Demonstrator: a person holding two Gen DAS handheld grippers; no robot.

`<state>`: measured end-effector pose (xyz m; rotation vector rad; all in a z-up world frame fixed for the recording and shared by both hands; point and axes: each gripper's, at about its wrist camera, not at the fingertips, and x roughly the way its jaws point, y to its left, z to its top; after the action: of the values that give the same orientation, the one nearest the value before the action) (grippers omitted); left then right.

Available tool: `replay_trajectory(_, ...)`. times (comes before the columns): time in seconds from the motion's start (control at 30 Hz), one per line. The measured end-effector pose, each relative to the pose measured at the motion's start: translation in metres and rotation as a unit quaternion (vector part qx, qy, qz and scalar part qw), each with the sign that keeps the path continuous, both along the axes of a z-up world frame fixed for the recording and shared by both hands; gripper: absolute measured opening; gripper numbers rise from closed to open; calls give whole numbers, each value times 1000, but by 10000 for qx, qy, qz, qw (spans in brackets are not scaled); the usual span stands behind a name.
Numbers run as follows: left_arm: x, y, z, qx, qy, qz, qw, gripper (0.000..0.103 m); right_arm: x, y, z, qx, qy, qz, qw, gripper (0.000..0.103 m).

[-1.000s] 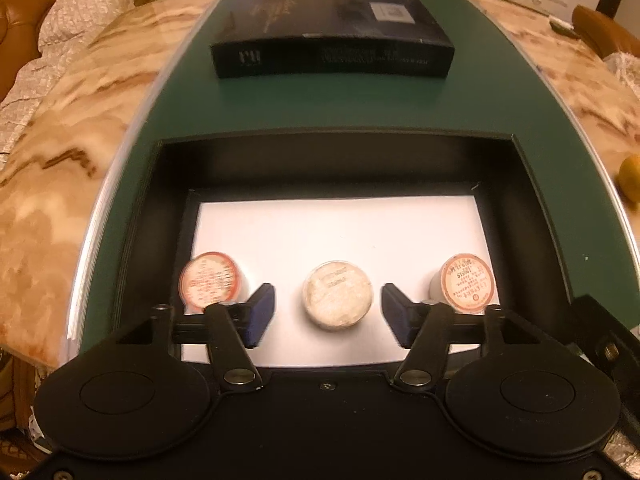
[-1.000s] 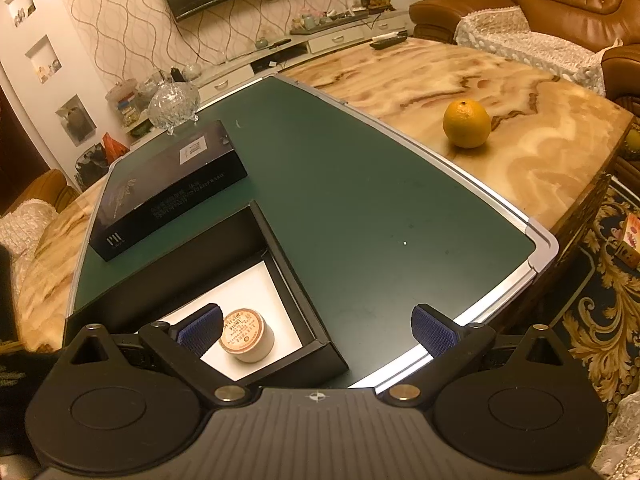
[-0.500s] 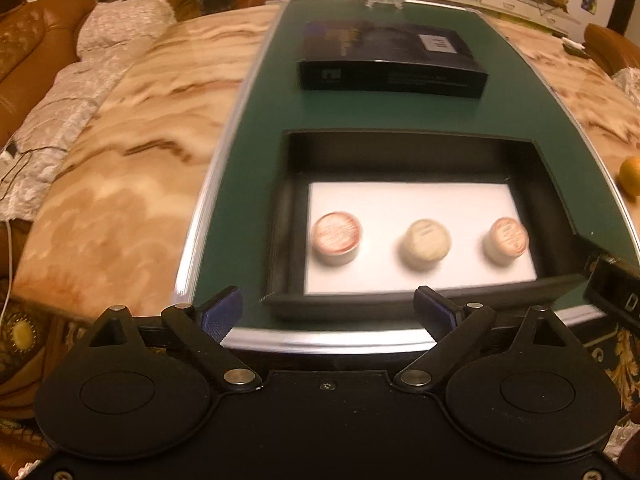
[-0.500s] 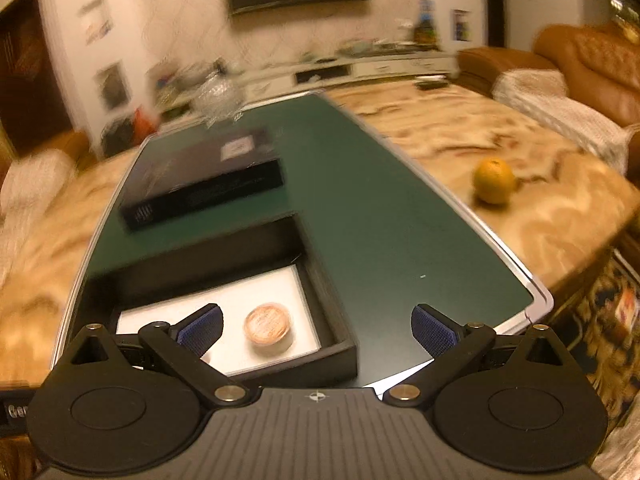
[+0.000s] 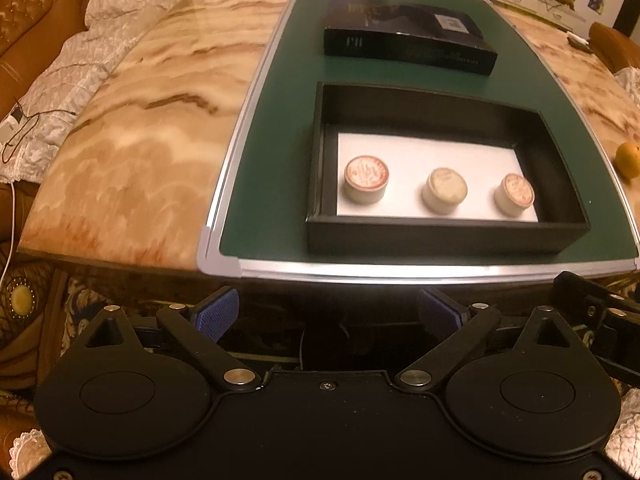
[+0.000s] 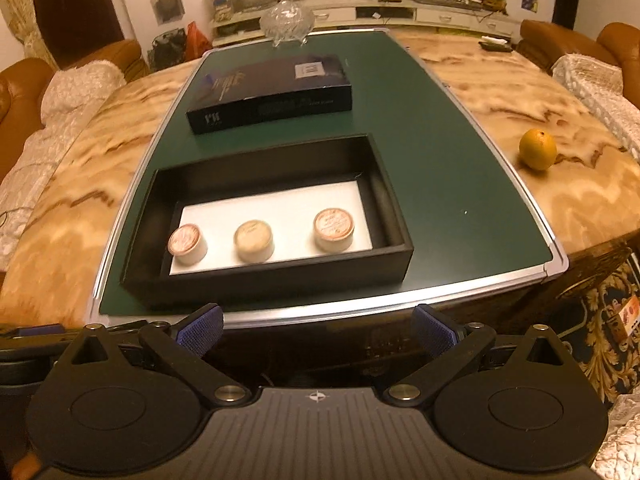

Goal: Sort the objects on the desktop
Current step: 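Open the left gripper and pull both tools back from the tray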

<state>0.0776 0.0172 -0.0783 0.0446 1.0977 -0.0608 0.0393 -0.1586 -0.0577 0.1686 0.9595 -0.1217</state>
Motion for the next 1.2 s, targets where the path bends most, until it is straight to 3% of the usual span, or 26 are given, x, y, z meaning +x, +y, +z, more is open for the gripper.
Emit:
replay_trajectory(0.2,-7,3,-1,-51,30,-25,10000,98,-4,11,1,-202,36,123,9997,103)
replay_trajectory(1.2,-2,3,-10,131,154,-75,9998,98,6,11,-17,-314,248,107,9991,103)
